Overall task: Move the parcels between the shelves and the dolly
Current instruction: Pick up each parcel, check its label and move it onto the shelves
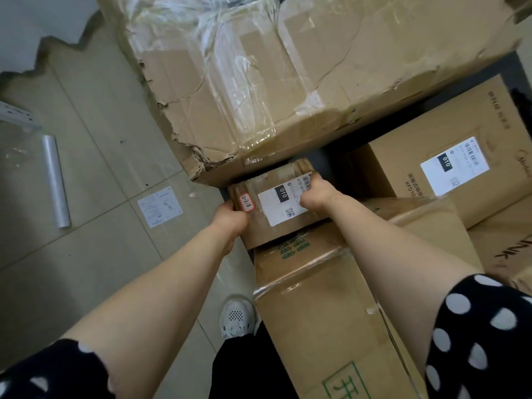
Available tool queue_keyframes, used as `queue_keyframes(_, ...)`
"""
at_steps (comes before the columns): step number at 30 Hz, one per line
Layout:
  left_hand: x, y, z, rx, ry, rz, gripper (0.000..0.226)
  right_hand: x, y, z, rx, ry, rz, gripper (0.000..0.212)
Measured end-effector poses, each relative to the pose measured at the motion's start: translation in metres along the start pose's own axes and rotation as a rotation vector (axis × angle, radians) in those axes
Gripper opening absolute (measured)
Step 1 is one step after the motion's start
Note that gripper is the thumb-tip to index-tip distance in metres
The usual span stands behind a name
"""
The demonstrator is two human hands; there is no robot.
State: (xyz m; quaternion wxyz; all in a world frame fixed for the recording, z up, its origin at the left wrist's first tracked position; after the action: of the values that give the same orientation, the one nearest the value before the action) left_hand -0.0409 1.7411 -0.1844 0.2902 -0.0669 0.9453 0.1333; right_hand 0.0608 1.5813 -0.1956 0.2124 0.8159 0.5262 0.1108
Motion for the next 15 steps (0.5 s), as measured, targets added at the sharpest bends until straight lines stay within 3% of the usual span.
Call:
queue_keyframes(6,0.002,0.000,0.005,0.001,0.004,0.081,0.036,0.004,-0.008,0.001,-0.008,-0.066,-0.031,0.079)
queue_keyframes(12,-0.017,0.007,-0.021,0.010,0.030,0.209,0.041,0.002,0.012,-0.035,-0.058,0.015,-0.004,0.052)
queue_keyframes(15,-0.045,0.012,-0.050,0.043,-0.011,0.287,0.033,-0.003,0.035,-0.075,-0.087,0.077,0.005,0.041)
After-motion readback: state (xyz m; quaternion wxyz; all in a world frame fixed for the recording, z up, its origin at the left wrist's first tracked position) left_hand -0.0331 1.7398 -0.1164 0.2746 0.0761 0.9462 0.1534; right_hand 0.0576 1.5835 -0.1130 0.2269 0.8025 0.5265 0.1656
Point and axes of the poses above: each hand's wrist, its own z-axis towards the middle knuckle, its own y-axis out of the back of the hand, x = y × z, the point moved 4 cm from there along z, towards the middle knuckle, and after that the axes turned 13 degrees about -y, right-handed, at the moved point
